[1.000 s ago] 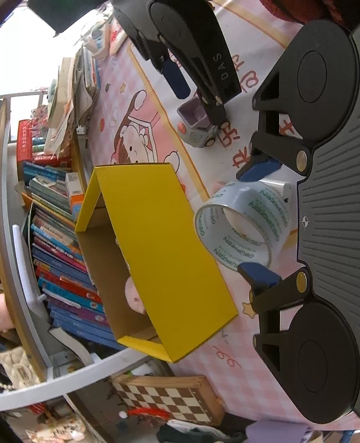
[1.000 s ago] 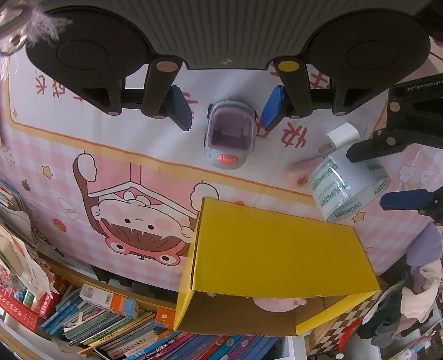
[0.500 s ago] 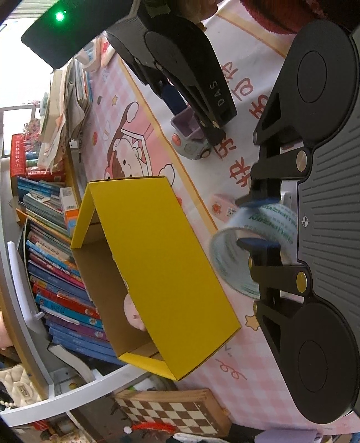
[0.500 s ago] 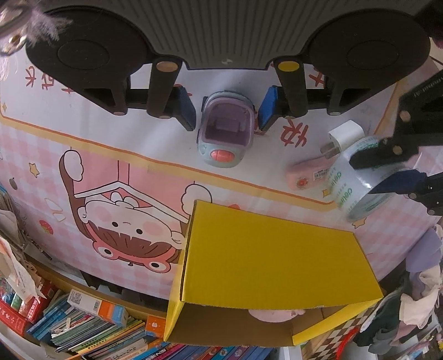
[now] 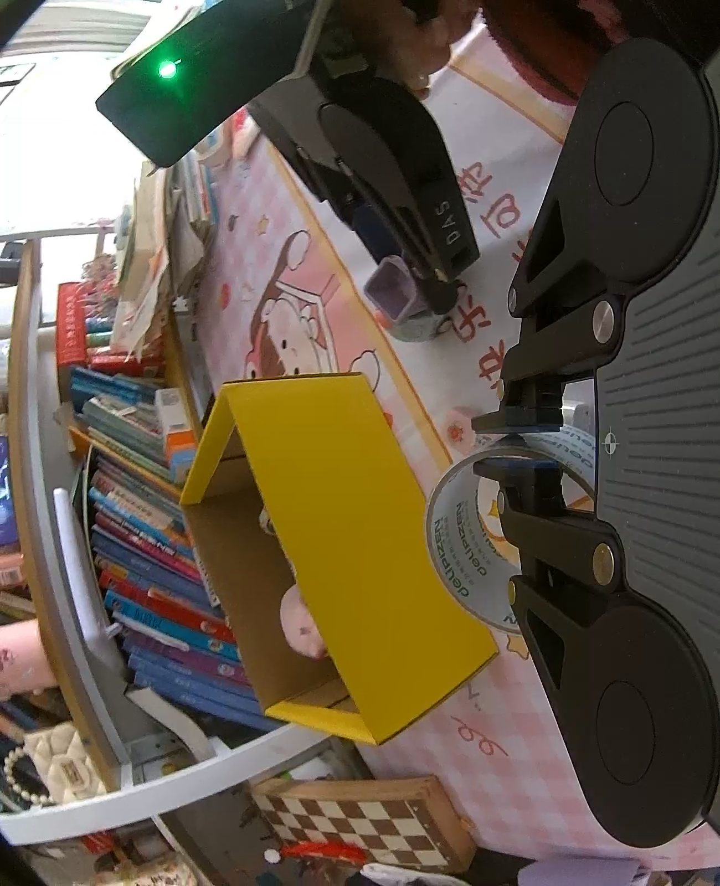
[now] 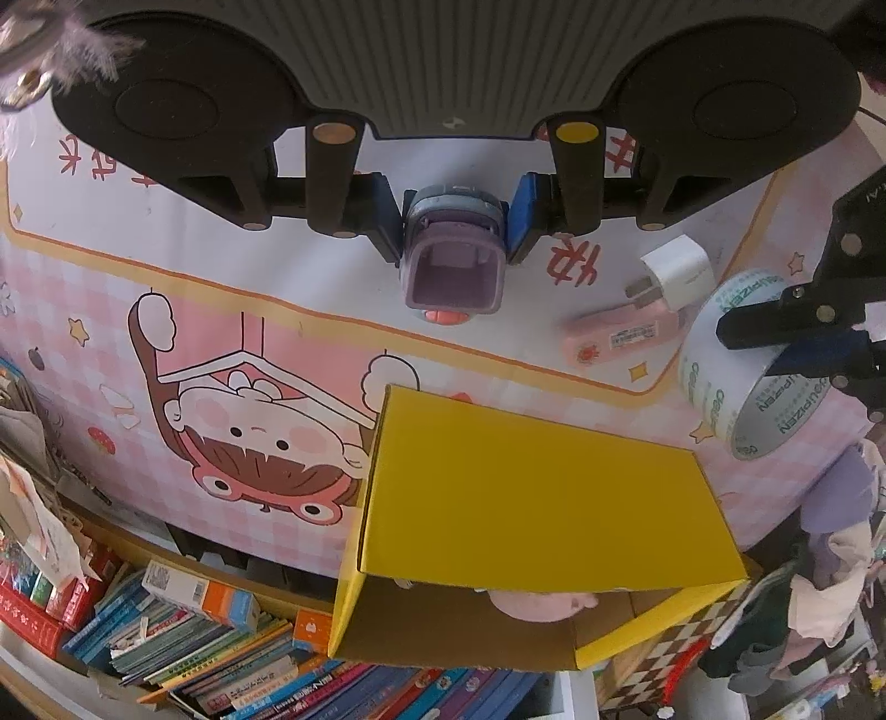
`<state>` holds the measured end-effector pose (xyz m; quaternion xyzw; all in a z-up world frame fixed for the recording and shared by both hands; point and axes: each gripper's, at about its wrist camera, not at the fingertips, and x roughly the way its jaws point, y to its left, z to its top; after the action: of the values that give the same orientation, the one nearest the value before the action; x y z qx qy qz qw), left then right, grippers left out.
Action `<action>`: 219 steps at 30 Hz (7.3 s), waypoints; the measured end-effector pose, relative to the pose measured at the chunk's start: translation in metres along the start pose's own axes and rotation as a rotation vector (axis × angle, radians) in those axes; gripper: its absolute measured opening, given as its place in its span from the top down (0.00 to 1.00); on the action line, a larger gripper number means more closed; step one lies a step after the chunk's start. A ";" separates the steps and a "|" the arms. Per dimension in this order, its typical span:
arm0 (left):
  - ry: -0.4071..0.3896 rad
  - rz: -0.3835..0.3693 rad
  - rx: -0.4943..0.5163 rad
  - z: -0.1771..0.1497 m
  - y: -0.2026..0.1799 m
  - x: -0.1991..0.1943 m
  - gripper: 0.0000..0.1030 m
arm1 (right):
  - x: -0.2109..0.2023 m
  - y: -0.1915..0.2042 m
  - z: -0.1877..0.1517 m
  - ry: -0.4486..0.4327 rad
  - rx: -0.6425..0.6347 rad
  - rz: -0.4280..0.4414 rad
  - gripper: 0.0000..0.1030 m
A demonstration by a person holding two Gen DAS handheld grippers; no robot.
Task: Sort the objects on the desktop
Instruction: 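Close the left tool on the clear tape roll while the right tool grasps the lilac toy car, then carry the tape roll with the left tool into the yellow box while the right tool lowers the car inside, then open both tools to release the tape roll and toy car in the box, then withdraw both tools from the box toward the pink USB stick and white charger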
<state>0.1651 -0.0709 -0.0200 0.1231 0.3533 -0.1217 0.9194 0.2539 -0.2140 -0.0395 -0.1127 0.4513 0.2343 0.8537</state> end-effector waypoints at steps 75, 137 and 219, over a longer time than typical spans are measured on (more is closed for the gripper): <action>-0.086 0.048 -0.033 0.107 0.102 0.072 0.93 | 0.033 -0.005 0.199 -0.201 -0.239 0.026 0.64; -0.194 0.028 -0.208 0.101 0.106 0.022 0.15 | 0.031 0.005 0.225 -0.240 -0.192 0.104 0.25; 0.031 -0.063 -0.110 -0.056 0.032 -0.034 0.14 | -0.044 0.086 -0.035 -0.083 -0.008 -0.103 0.42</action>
<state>0.1158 -0.0190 -0.0334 0.0630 0.3773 -0.1288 0.9149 0.1644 -0.1669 -0.0210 -0.1293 0.4080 0.1966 0.8822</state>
